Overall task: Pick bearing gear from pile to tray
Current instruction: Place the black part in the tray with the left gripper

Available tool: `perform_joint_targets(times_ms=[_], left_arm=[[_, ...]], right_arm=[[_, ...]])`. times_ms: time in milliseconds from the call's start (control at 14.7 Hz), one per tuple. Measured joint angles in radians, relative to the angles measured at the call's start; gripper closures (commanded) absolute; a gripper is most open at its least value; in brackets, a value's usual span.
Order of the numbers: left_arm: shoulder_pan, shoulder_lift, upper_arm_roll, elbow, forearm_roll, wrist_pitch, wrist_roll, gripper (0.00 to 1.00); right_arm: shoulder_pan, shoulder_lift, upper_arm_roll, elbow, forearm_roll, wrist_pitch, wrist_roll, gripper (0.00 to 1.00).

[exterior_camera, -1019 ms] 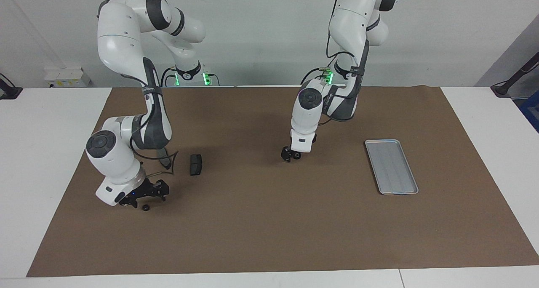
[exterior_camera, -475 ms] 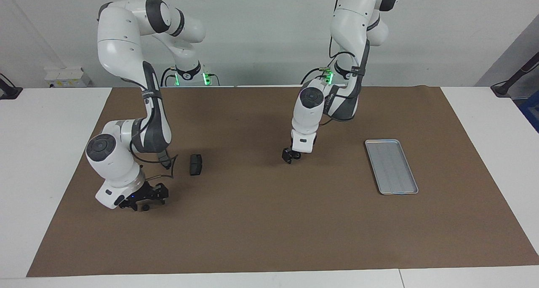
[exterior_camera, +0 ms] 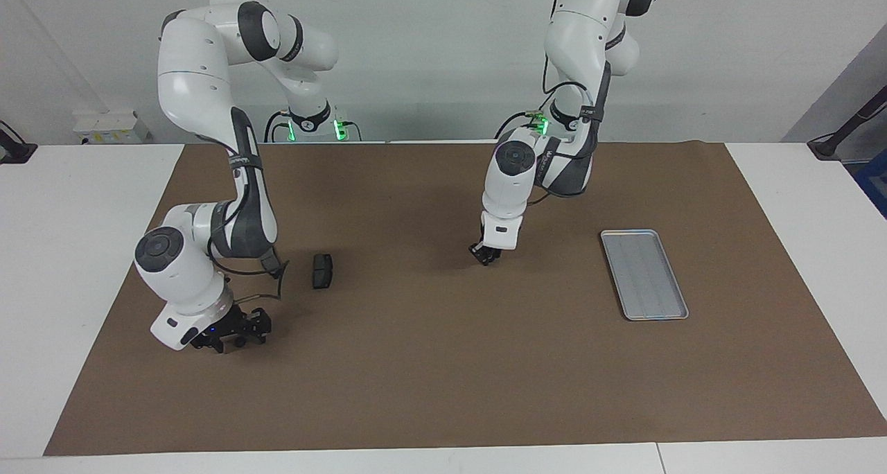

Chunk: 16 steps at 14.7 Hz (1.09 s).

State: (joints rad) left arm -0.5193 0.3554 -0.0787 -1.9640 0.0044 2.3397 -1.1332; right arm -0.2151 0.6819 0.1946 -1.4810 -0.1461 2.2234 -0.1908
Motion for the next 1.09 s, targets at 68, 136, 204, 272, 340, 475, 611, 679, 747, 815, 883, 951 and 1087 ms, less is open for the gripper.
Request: perform_joint_targets(times_ms=[68,136,204,272,340,475,611,679,747,815,883,951,1087], left_arm=[[0.000,0.000,0.000,0.000,0.000,-0.001,0.000,0.90],[0.000,0.000,0.000,0.001,0.000,-0.004,0.000,0.90],[0.000,0.000,0.001,0.004,0.000,-0.018,0.002,0.90],[0.001,-0.001,0.003,0.009,0.001,-0.037,0.005,0.89],[0.004,-0.006,0.008,0.014,0.001,-0.053,0.014,0.88],[0.034,-0.044,0.017,0.025,0.003,-0.121,0.083,0.88],[0.108,-0.114,0.021,0.026,0.004,-0.231,0.229,0.88],[0.160,-0.148,0.023,0.024,0.004,-0.275,0.317,0.88],[0.215,-0.173,0.024,0.019,0.004,-0.298,0.407,0.88],[0.270,-0.186,0.025,0.011,0.004,-0.301,0.501,0.88],[0.326,-0.189,0.026,0.003,0.004,-0.300,0.603,0.88],[0.383,-0.188,0.027,-0.006,0.004,-0.293,0.707,0.88],[0.478,-0.188,0.028,-0.035,0.003,-0.243,0.877,0.88]], right_arm=[[0.000,0.000,0.000,0.001,0.000,0.000,0.000,0.19],[0.000,0.000,0.000,0.001,0.000,0.000,0.000,0.21],[0.000,0.000,0.000,0.002,0.000,0.000,0.000,0.24],[0.000,0.000,0.000,0.002,0.000,0.000,0.000,0.27],[0.000,0.000,0.000,0.002,0.000,0.000,0.000,0.30],[0.000,0.000,0.000,0.002,0.000,0.000,0.000,0.37],[-0.001,0.000,-0.002,0.002,0.000,0.000,0.000,0.40],[-0.001,0.000,-0.004,0.003,0.000,-0.001,0.000,0.45],[-0.001,0.000,-0.005,0.004,0.000,-0.002,0.000,0.48],[-0.001,0.000,-0.006,0.005,0.000,-0.005,0.000,0.49],[-0.001,0.000,-0.007,0.006,0.000,-0.009,0.000,0.50],[-0.001,0.000,-0.008,0.007,0.000,-0.016,0.000,0.53],[-0.005,0.000,-0.009,0.008,0.000,-0.026,0.000,0.62]])
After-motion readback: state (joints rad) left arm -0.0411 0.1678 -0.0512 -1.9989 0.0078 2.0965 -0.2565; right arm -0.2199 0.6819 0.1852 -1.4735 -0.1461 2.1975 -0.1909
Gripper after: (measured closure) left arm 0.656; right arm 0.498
